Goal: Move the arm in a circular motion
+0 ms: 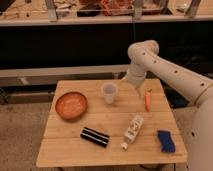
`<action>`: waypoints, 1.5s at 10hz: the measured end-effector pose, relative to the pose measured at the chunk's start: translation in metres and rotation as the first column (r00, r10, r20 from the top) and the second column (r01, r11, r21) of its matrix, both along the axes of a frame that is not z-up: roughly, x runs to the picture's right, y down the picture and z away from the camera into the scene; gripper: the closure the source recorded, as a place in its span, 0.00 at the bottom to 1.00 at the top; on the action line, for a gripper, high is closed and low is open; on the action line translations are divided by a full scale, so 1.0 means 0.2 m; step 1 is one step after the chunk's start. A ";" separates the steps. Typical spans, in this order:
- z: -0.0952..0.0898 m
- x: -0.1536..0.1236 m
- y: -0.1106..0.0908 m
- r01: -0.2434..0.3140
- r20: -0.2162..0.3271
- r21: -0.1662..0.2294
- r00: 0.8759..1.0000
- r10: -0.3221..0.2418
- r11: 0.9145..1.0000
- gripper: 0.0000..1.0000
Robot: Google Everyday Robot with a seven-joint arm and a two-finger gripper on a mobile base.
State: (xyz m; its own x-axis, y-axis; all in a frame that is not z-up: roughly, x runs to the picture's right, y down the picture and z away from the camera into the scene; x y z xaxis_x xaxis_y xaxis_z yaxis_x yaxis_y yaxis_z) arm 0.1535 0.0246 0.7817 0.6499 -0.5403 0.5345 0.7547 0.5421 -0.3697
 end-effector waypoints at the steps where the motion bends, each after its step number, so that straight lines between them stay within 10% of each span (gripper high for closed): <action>1: -0.03 0.06 0.04 -0.012 -0.007 -0.007 1.000 0.012 1.000 0.20; 6: -0.16 0.15 0.19 -0.032 -0.012 -0.020 0.999 0.032 0.999 0.20; 15: -0.35 -0.12 0.39 0.141 0.064 -0.010 0.988 -0.140 0.990 0.20</action>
State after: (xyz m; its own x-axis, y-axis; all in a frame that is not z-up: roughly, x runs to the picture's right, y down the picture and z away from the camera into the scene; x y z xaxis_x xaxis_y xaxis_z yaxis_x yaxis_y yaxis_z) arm 0.1287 0.1029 0.7117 0.5329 -0.6156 0.5806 0.8449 0.4244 -0.3256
